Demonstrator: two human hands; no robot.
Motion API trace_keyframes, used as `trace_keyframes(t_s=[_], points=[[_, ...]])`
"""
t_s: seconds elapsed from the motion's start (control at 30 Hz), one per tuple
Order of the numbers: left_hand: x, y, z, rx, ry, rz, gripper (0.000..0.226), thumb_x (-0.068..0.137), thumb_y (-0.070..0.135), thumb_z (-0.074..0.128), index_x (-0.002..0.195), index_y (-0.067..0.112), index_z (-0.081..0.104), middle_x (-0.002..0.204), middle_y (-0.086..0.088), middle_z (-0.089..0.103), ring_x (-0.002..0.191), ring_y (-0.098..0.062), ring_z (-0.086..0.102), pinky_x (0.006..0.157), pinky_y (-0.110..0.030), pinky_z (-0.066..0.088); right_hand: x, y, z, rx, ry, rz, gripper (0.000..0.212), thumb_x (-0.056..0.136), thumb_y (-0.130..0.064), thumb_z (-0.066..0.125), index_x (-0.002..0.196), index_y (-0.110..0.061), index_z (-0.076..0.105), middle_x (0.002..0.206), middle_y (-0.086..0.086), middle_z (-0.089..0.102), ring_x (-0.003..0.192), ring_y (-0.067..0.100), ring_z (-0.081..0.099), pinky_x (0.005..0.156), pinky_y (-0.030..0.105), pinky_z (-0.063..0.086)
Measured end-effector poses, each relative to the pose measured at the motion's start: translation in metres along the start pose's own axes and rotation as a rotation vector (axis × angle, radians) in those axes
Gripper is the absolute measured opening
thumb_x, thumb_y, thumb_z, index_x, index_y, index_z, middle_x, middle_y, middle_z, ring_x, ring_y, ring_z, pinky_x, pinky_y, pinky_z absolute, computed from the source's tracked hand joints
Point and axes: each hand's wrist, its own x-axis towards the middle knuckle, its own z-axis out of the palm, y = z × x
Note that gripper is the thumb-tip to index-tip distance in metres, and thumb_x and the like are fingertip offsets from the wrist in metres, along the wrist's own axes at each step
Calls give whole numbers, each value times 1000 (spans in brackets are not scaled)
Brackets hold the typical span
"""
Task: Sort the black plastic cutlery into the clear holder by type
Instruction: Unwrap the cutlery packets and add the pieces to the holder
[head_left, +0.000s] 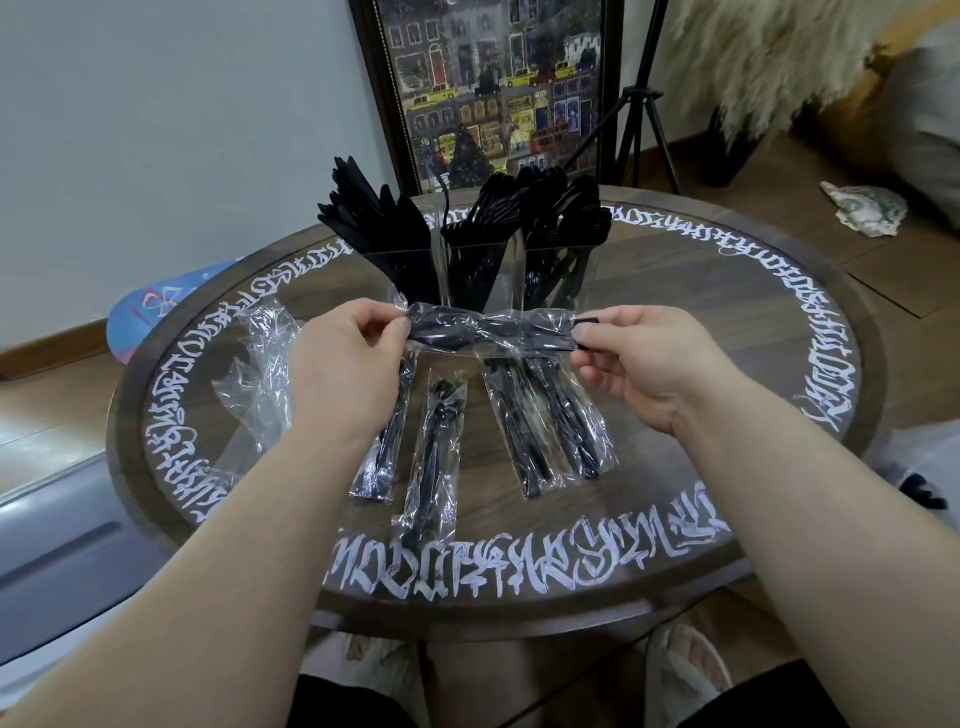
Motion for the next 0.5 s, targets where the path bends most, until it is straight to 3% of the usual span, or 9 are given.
trace_keyframes(t_s=[0.07,0.13,0.3,0.43,0.5], points=[[2,-2,0,28,41,5,9,89,20,63,83,27,65,69,21,59,67,2,56,61,-2,36,0,-2,-2,-38,32,-49,11,89,3,59,81,-4,62,54,4,60,42,5,55,44,15,47],[4,-5,0,20,67,-4,6,88,17,63,88,23,65,71,21,57,66,5,53,60,0,35,0,-4,-4,-48,37,-73,13,90,4,57,80,-4,61,53,3,61,42,5,57,44,16,49],[2,-6,0,27,-48,28,28,87,13,62,112,24,62,84,17,60,71,2,53,73,-16,41,-2,-5,-8,-34,-33,-56,15,89,5,56,78,-3,60,72,12,63,56,14,62,53,20,55],[5,-12,-2,49,-26,24,25,87,11,60,108,24,64,79,20,58,67,3,52,63,-4,36,-1,-4,-10,-71,-24,-80,12,87,6,60,79,-2,61,72,11,62,54,10,62,54,18,55],[9,-17,-9,58,39,13,21,89,11,58,104,23,65,82,17,61,69,-3,55,72,-16,44,-1,-5,-12,-70,-2,-84,12,86,7,60,79,-2,61,71,11,61,54,10,61,54,18,55]])
